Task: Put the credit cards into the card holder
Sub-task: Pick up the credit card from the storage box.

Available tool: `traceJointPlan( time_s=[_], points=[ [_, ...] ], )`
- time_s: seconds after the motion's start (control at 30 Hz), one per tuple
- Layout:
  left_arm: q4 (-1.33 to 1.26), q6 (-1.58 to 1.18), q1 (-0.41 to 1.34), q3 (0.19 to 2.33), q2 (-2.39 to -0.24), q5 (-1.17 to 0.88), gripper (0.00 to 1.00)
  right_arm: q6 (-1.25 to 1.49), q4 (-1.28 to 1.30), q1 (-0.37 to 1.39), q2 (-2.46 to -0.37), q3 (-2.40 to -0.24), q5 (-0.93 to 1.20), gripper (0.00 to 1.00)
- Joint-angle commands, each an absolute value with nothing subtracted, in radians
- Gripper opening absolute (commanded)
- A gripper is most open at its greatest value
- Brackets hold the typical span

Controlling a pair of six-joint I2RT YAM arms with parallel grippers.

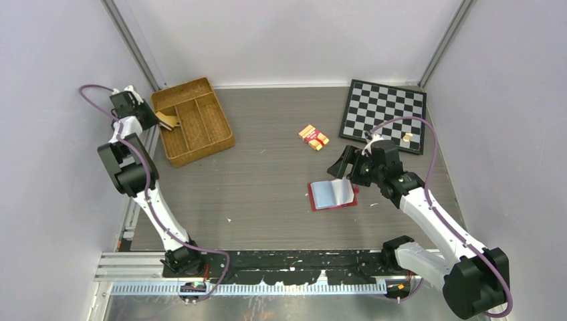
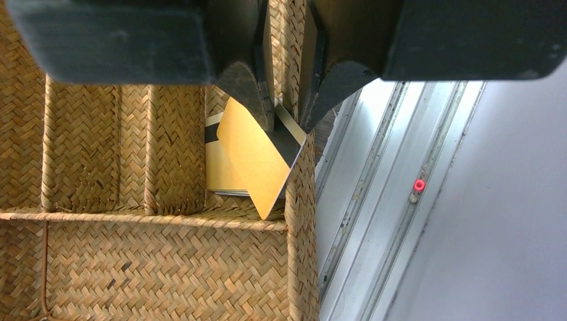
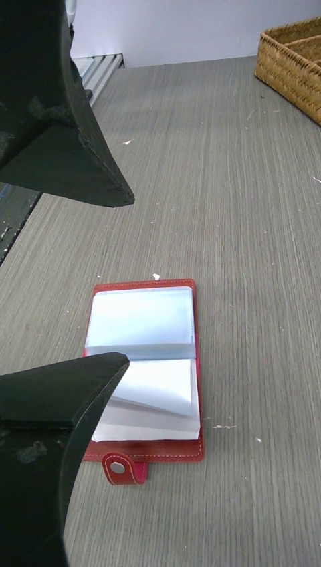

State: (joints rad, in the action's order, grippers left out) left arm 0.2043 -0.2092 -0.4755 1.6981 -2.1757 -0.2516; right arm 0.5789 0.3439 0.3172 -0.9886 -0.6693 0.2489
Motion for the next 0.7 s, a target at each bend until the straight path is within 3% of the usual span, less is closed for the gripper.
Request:
traceJointPlan(
  time_s=[0.0, 0.5, 0.67],
  points=[
    [0.14, -0.221, -0.512, 1.681, -2.104, -0.198, 0.19, 0.589, 0.3, 0.32, -0.989, -0.673, 0.264, 0.85],
    [0.1, -0.214, -0.512, 1.642, -2.072, -0.189, 0.18, 0.587, 0.289, 0.321, -1.005, -0.674, 0.279, 0.85],
    [0.072, -0.21, -0.513, 1.617, -2.055, -0.189, 0.08, 0.587, 0.286, 0.32, -1.006, -0.672, 0.281, 0.85]
  ],
)
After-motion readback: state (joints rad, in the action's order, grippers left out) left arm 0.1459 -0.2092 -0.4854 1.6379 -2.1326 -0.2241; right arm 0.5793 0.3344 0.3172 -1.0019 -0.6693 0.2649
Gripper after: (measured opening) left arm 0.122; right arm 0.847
